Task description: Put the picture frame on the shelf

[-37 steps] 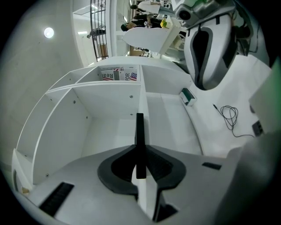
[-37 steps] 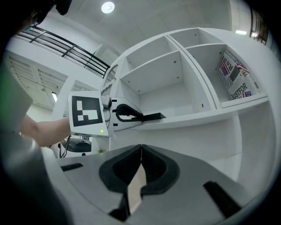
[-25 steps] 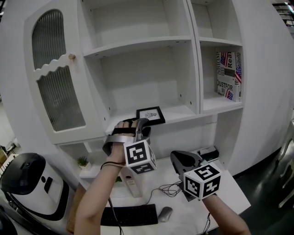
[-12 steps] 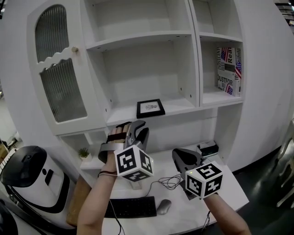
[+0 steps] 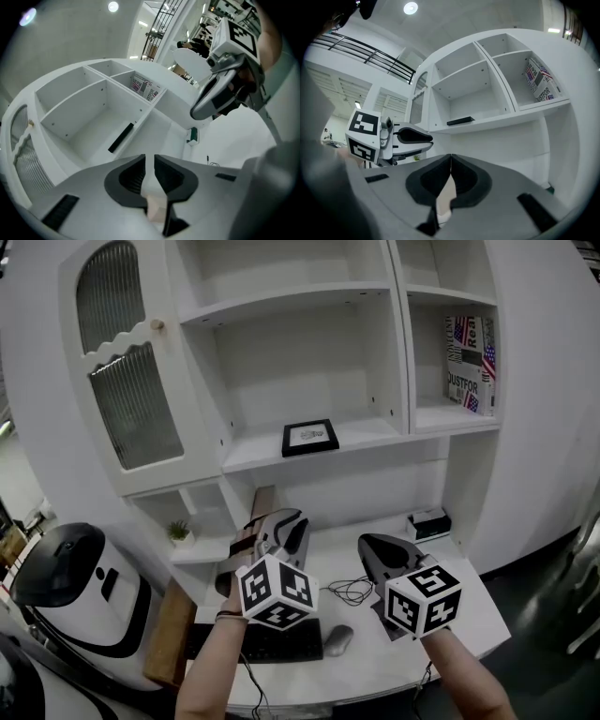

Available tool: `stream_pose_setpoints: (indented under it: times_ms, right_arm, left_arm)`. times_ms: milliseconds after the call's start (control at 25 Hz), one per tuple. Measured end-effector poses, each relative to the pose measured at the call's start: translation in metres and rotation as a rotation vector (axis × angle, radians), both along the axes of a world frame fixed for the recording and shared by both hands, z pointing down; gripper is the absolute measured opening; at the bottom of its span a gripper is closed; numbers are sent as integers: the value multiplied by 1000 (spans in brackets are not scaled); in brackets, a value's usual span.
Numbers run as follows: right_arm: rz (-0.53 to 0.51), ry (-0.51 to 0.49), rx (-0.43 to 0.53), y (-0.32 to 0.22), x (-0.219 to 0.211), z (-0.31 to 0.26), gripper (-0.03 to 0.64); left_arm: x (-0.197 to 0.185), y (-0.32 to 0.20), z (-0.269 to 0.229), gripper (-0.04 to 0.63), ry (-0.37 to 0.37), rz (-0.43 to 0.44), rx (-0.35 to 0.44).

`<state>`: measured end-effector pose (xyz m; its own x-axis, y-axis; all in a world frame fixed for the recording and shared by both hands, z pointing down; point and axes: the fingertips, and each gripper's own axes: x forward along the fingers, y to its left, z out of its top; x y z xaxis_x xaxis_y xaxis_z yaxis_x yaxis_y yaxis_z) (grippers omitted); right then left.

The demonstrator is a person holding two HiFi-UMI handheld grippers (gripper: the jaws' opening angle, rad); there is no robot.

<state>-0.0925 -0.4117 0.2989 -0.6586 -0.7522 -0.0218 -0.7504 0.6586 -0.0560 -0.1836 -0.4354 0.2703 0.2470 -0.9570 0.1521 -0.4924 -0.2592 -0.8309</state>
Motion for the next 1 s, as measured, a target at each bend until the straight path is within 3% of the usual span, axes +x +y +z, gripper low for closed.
stream_pose_setpoints:
  times_ms: [280,440,640,1000]
  right_arm:
    - [1,-19,-36,20,8,15,2]
    - [1,-32,-71,32,13,28,1]
    - [-3,-52,-121,44,17,50,0]
    - [-11,-51,-176,62,21,81,0]
  left_arm:
    - [1,30,43,48,138,-7,-102]
    - [0,50,60,40,256,-16,-142]
    - [-2,69,76,34,369,-31,-164]
    - [-3,101,96,28,642,-76,-185]
